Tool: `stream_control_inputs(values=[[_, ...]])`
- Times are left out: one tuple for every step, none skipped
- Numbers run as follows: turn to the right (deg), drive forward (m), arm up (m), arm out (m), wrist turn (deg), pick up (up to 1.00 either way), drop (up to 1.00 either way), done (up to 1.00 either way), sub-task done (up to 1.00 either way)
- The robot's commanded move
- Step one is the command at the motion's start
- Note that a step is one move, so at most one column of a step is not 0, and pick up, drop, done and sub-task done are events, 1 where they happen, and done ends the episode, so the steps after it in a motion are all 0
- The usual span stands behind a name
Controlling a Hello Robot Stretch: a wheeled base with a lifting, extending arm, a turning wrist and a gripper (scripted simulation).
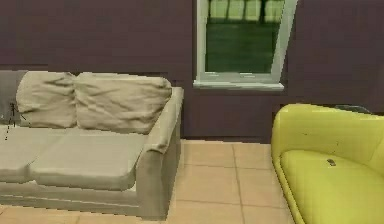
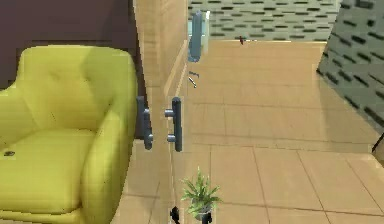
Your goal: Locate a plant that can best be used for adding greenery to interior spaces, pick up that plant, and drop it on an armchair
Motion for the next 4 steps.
stream_control_inputs(values=[[9.0, 0.0, 0.0, 0.0, 0.0, 0.0, 0.0, 0.0, 0.0], [0.0, 0.25, 0.0, 0.0, 0.0, 0.0, 0.0, 0.0, 0.0], [0.0, 0.45, 0.0, 0.0, 0.0, 0.0, 0.0, 0.0, 0.0], [21.0, 0.0, 0.0, 0.0, 0.0, 0.0, 0.0, 0.0, 0.0]])
